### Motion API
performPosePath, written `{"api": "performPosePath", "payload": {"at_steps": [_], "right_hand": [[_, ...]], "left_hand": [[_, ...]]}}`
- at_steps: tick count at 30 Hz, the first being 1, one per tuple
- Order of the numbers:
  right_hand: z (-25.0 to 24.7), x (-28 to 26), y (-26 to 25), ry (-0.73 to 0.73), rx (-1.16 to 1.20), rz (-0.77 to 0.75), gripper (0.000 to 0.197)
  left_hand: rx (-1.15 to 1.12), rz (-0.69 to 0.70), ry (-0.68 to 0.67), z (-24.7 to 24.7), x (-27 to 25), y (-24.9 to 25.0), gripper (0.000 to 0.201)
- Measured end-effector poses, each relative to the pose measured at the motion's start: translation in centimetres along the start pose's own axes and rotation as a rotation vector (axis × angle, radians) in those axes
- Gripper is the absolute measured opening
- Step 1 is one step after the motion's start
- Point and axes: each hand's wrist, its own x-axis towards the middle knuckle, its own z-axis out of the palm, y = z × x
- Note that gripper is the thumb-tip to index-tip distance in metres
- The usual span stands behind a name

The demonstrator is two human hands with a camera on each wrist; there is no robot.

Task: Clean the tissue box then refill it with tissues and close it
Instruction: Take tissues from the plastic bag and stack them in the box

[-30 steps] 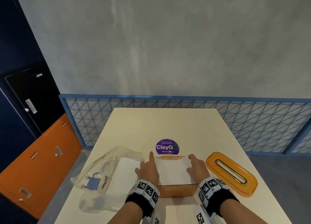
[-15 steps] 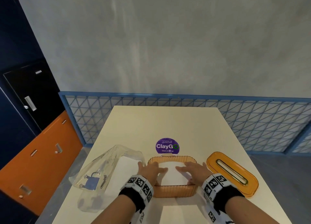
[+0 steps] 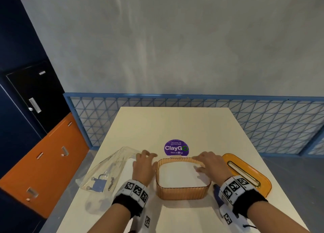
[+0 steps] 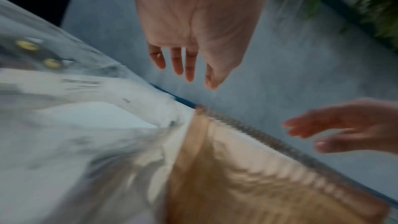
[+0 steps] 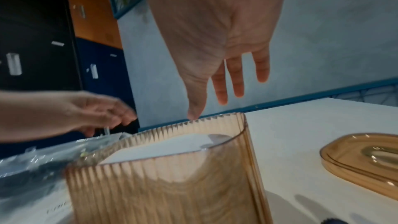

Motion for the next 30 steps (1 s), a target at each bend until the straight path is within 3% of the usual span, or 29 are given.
{"api": "performPosePath", "payload": {"at_steps": [2,6,11,19,23,28,30], "right_hand": [[0.0,-0.2,0.8,0.032,0.155,0.089,0.048],[0.9,-0.3,1.4,-0.103,0.433,0.234,0.051],[2.4,0.0,1.7,-0.129,0.516,0.305,0.046],[3.1,0.2,1.8,-0.099,0.492,0.321,0.047],[3.3,0.3,2.1,-0.094,0.493,0.317,0.048],[3.5,0.4,2.0,-0.094,0.46,0.313,0.049],[3.6,0.4,2.0,-0.091,0.441,0.309,0.049]], "left_hand": [[0.036,-0.176,-0.03,0.5,0.1,-2.7,0.036],[0.173,-0.389,-0.238,2.3,-0.2,-5.3,0.045],[0.254,-0.409,-0.294,4.6,-0.5,-5.9,0.063],[0.248,-0.472,-0.314,5.8,-0.4,-5.3,0.038],[0.227,-0.478,-0.31,6.2,0.0,-5.8,0.035],[0.264,-0.479,-0.319,6.8,0.2,-5.8,0.055],[0.289,-0.496,-0.329,6.9,0.4,-5.6,0.055]]}}
